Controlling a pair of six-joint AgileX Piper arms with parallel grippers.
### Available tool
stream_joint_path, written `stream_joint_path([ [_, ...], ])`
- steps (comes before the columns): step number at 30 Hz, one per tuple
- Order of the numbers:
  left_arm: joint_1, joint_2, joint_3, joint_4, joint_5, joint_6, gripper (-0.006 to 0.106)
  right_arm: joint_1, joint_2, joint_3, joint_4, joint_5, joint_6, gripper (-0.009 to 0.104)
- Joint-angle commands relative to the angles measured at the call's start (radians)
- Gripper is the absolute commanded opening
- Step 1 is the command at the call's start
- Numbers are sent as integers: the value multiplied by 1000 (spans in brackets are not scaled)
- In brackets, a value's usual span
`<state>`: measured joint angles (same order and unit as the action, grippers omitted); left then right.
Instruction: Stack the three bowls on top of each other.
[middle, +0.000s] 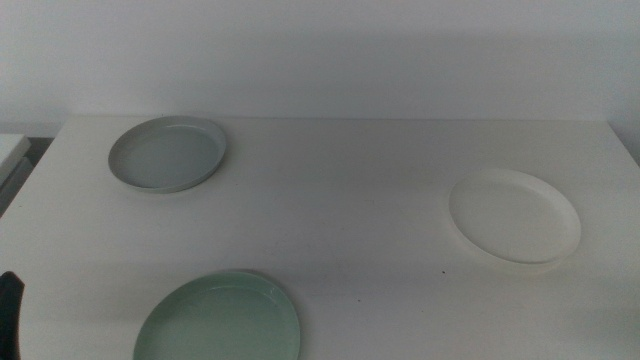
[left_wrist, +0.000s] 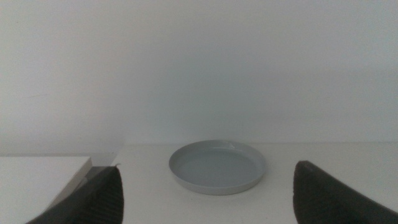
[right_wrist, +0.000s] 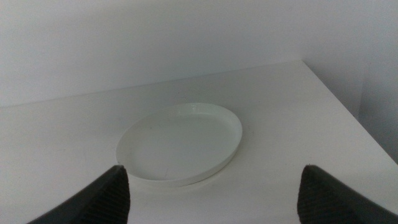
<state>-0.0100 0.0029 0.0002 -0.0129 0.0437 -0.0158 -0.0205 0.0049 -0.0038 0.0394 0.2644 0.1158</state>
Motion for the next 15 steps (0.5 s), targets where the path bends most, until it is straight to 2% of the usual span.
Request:
stream_joint_path([
  [1,0,-3,0,-1,-18,-9,94,-8,-5,4,-11,-10,-3,90],
  [6,0,56,-40,-1,69,-10,94,-8,-5,4,-11,-10,-3,90],
  [9,0,216,-212,-3,226,-10,94,-8,-5,4,-11,-10,-3,90],
  [13,0,448,-506,-7,573,-8,94,-8,-5,4,-11,-10,-3,90],
  [15,0,555,-626,-57,719,-8,94,-8,-5,4,-11,-10,-3,90],
])
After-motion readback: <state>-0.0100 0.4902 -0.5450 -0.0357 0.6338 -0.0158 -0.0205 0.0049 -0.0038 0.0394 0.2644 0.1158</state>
